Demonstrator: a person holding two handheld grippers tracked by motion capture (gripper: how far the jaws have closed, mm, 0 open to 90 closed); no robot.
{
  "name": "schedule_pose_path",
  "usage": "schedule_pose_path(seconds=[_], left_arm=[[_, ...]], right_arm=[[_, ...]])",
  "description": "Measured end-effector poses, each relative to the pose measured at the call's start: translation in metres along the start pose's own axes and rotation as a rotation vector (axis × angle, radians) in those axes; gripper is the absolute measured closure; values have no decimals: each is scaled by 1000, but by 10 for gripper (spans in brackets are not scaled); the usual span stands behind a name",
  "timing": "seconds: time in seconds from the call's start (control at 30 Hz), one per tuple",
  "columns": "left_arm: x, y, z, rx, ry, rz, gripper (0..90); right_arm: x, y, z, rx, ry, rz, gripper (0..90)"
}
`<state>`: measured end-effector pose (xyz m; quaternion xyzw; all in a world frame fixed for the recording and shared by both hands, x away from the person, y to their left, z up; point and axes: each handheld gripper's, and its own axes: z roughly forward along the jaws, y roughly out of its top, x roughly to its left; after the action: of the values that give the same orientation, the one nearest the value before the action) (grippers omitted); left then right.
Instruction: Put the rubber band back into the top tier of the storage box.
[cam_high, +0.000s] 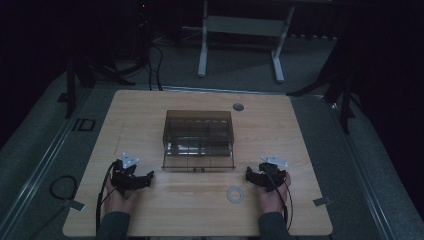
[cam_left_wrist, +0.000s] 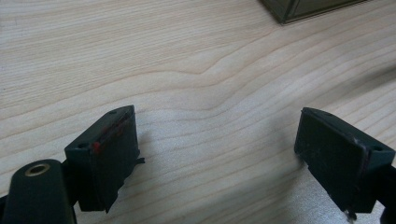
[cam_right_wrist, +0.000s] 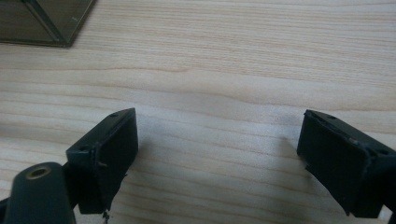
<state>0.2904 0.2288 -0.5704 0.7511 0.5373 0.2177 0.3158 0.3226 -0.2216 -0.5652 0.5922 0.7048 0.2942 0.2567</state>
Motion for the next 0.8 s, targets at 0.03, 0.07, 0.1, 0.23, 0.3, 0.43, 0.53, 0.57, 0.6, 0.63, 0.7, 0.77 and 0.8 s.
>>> schedule_pose_path(seconds=[0.03,0.07,0.1,0.23,0.3,0.43,0.53,0.57,0.6,0.63,0.7,0.77,0.8], left_arm=[[0,0,0,0,0,0,135],[0,0,0,0,0,0,135],[0,0,0,0,0,0,135],[0,0,0,0,0,0,134],[0,0,0,0,0,0,135],[0,1,0,1,7,-6,134],[-1,1,1,3,12,-11,130],[-1,1,1,3,12,-11,129],[-1,1,1,3,12,-11,129],[-1,1,1,3,12,-11,129],[-1,1,1,3,12,-11,129],[-1,1,1,3,12,-11,129],[-1,1,1,3,12,-11,129]], right_arm=[[0,0,0,0,0,0,122],[0,0,0,0,0,0,122],[0,0,0,0,0,0,122],[0,0,0,0,1,1,121],[0,0,0,0,0,-1,124],[0,0,0,0,1,-1,124],[0,-1,-1,-1,-5,4,146],[0,-1,-2,3,-8,7,183],[0,0,-4,8,-11,11,220],[-1,0,-5,11,-9,9,247],[-3,0,-8,20,-5,5,292],[-5,1,-9,31,7,0,321],[-7,2,-10,35,24,1,330]])
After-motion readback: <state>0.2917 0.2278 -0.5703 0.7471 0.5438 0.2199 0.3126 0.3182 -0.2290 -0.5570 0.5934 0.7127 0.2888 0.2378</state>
